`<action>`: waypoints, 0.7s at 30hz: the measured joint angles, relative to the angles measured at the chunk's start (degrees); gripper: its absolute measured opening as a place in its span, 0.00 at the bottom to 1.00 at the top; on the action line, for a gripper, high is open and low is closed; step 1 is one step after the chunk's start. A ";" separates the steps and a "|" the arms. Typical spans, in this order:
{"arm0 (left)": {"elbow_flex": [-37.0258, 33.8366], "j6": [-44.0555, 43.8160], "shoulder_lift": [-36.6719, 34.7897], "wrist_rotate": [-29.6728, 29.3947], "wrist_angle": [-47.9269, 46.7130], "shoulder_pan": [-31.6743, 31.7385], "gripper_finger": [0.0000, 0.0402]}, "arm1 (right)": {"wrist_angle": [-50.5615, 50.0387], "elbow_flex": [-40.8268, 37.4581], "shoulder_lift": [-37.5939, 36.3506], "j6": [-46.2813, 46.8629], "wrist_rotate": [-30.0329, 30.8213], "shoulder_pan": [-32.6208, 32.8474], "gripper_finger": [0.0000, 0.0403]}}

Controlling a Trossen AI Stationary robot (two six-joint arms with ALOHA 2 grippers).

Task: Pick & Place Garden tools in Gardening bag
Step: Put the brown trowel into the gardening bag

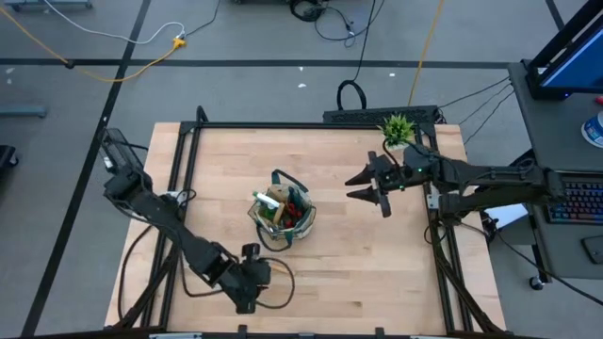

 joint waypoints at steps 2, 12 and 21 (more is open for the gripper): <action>0.00 1.01 0.93 -0.04 0.79 -0.01 0.37 | -1.70 0.00 -1.38 0.00 0.02 0.00 0.39; 0.00 1.52 4.97 -3.46 3.80 0.51 0.37 | -9.04 -1.00 -7.26 -0.42 0.18 0.00 0.39; 0.02 3.07 6.02 -5.13 6.79 4.54 0.37 | -9.52 -6.16 -11.37 -0.02 0.09 0.00 0.39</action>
